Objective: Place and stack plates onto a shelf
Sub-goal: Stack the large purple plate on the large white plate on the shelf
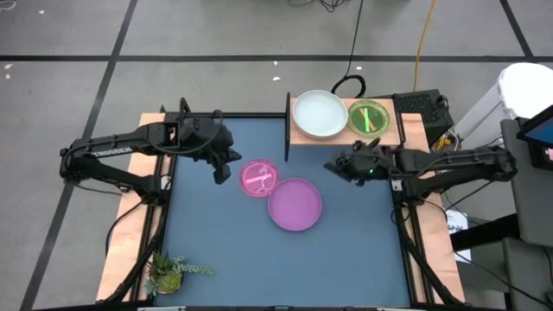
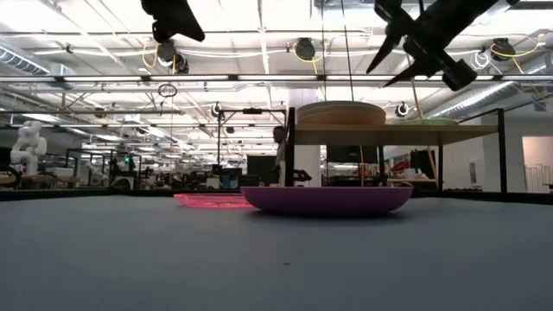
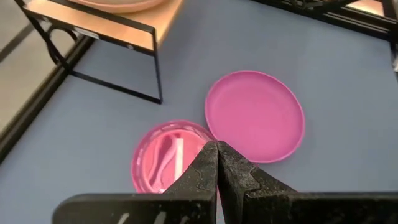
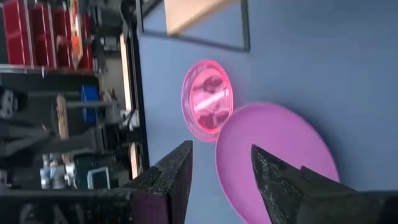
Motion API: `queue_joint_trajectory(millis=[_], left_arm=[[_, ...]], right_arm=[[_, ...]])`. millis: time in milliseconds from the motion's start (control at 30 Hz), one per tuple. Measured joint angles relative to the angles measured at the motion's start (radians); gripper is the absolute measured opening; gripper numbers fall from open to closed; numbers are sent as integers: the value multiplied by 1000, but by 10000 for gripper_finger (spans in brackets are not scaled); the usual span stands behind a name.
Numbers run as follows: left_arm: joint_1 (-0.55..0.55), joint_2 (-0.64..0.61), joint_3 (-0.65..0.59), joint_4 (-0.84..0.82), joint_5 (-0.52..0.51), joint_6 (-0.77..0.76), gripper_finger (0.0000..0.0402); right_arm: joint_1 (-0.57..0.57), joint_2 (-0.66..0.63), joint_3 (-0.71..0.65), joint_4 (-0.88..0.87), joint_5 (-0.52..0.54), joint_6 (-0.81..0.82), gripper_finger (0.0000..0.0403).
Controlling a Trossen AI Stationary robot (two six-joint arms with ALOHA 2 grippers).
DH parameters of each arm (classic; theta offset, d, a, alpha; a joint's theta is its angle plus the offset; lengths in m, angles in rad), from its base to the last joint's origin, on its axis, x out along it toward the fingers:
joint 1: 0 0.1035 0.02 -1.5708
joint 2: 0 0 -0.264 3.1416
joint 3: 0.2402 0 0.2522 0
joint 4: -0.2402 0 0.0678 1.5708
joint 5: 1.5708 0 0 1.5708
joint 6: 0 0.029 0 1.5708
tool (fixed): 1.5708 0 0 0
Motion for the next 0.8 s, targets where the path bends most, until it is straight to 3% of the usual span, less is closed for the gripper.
queue_joint_trajectory(millis=[467, 800], left_arm=[[-70, 0, 0, -21, -1, -112, 1], [-105, 0, 0, -22, -3, -282, 1]], right_arm=[[151, 165, 0, -6, -5, 53, 148], [192, 285, 0, 4, -132, 0, 148]])
